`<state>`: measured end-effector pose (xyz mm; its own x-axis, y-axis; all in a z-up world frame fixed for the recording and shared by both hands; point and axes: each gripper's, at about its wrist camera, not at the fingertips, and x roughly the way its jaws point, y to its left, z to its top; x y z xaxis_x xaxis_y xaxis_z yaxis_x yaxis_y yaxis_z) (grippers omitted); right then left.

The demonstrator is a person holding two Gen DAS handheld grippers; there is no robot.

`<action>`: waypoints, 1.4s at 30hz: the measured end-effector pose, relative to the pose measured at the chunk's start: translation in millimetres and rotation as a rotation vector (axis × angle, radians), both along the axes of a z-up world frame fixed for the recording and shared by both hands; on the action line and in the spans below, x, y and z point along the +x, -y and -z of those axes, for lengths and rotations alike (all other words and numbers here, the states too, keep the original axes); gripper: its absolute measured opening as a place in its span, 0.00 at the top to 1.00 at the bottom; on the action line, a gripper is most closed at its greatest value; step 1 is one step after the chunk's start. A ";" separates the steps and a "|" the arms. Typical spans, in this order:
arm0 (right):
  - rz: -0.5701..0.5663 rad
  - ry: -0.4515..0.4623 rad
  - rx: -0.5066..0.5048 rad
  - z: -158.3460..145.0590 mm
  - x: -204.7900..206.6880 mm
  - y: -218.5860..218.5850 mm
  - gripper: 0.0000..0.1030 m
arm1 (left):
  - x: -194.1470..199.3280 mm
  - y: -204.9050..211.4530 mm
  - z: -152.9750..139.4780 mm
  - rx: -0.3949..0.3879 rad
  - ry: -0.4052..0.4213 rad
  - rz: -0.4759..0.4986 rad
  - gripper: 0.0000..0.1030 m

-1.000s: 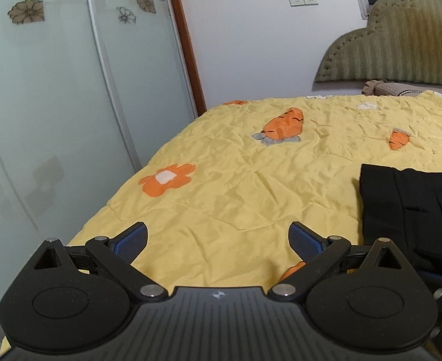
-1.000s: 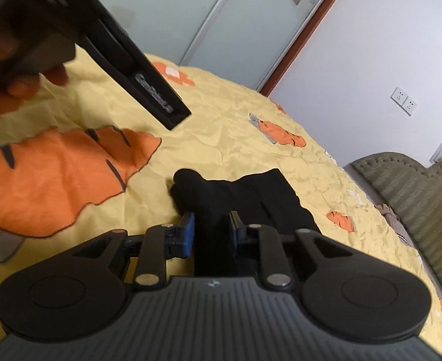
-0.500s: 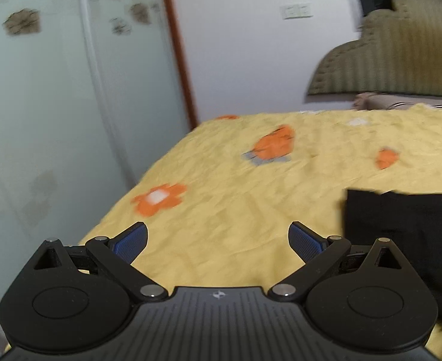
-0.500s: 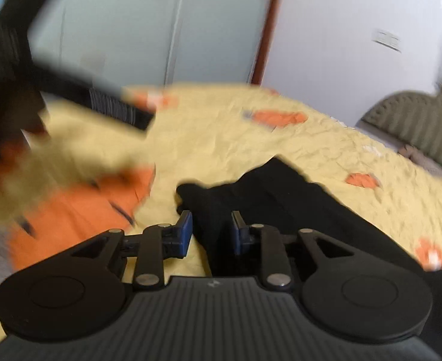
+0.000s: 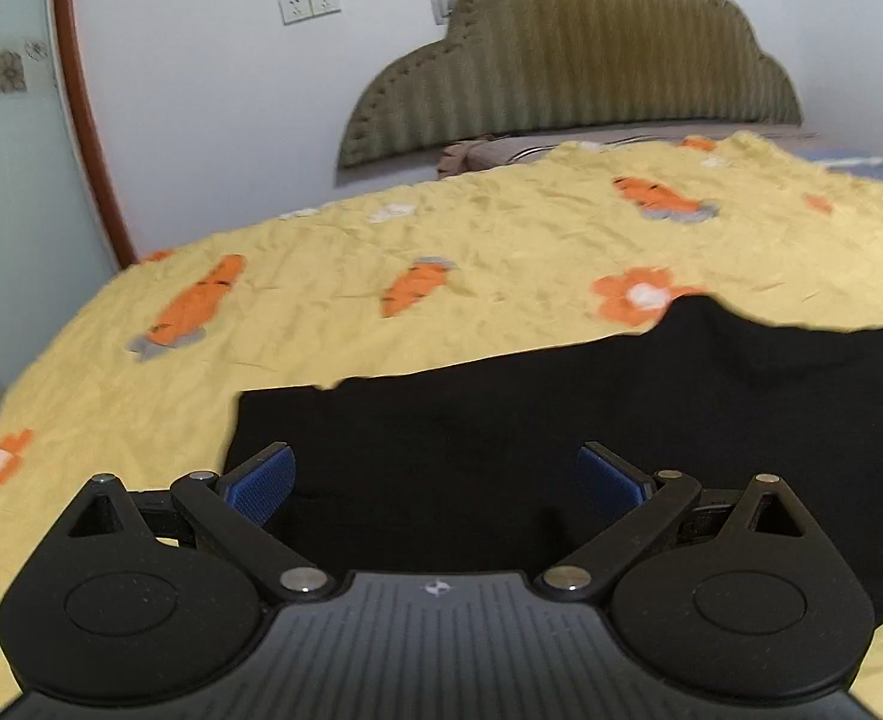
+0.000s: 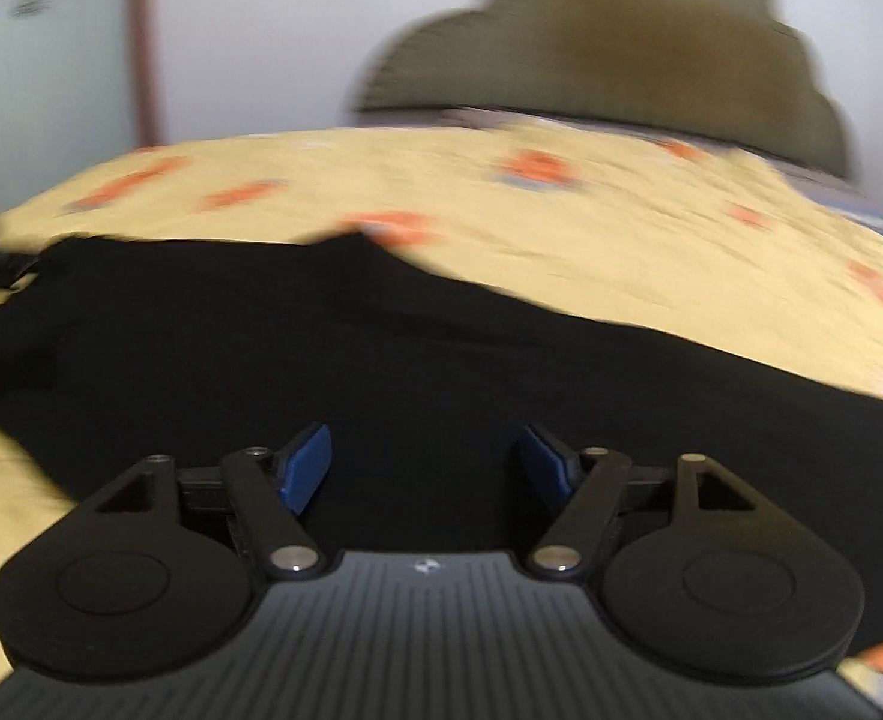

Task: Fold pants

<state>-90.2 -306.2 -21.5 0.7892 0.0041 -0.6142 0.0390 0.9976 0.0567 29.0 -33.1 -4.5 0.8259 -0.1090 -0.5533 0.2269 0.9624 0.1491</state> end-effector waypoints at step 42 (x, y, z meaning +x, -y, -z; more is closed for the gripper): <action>0.666 0.022 0.003 35.8 -80.2 335.5 0.08 | 8.7 97.0 50.8 0.031 -0.016 0.074 0.01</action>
<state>-170.4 -641.7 -57.3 0.6363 -0.4868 -0.5984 0.6455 0.7608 0.0675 37.6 -130.2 -55.4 0.8074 -0.1522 -0.5701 0.3000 0.9378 0.1746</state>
